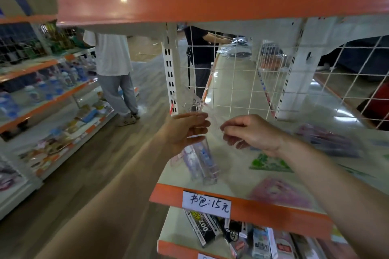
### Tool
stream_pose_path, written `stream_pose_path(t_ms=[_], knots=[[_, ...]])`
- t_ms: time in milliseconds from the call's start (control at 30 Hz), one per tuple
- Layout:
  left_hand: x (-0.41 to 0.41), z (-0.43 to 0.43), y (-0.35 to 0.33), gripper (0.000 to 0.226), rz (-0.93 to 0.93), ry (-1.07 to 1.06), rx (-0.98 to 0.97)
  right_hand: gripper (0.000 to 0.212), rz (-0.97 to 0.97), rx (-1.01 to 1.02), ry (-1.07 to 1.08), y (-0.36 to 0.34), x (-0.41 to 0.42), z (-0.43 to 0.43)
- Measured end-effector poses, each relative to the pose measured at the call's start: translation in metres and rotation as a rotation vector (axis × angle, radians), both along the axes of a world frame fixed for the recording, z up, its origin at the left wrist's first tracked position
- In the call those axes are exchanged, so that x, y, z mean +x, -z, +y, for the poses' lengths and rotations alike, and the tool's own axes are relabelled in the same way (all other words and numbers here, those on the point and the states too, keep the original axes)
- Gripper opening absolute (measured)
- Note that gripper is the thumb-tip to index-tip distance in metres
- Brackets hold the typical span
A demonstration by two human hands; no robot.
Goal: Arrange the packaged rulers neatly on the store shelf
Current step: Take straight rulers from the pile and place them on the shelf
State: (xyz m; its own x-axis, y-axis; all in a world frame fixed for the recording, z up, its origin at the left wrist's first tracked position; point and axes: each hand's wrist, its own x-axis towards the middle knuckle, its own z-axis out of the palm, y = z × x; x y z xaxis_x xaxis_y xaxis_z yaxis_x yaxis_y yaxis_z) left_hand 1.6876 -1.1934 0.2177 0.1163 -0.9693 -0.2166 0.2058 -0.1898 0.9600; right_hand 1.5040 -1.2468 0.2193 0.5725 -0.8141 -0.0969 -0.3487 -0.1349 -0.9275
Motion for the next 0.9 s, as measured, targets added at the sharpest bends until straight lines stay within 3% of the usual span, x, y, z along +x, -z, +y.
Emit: stream_pose_path(t_ms=[167, 267, 433, 533, 667, 767, 833, 900], knots=[[0.011, -0.001, -0.004, 0.012, -0.041, -0.077, 0.015, 0.01, 0.025, -0.089, -0.007, -0.004, 0.015, -0.002], [0.012, -0.002, -0.002, 0.007, -0.023, -0.085, 0.022, 0.023, 0.132, -0.184, 0.019, -0.001, 0.016, -0.007], [-0.021, -0.018, -0.001, 0.01, 0.023, -0.021, 0.021, 0.065, 0.313, -0.48, 0.063, -0.007, -0.003, -0.001], [-0.055, -0.031, -0.004, 0.009, -0.015, 0.074, 0.047, 0.06, 0.503, -0.69, 0.125, -0.011, -0.026, -0.001], [-0.099, -0.043, -0.009, 0.009, -0.194, 0.197, 0.083, 0.048, 0.596, -0.621, 0.157, -0.02, -0.088, -0.007], [-0.133, -0.05, -0.012, 0.009, -0.452, 0.191, 0.034, 0.018, 0.709, -0.588, 0.169, -0.03, -0.144, -0.008], [-0.157, -0.054, -0.014, 0.013, -0.669, 0.218, -0.03, 0.013, 0.8, -0.567, 0.194, -0.033, -0.181, -0.008], [-0.184, -0.056, -0.016, 0.009, -0.786, 0.258, -0.091, 0.022, 0.883, -0.551, 0.229, -0.033, -0.219, -0.006]])
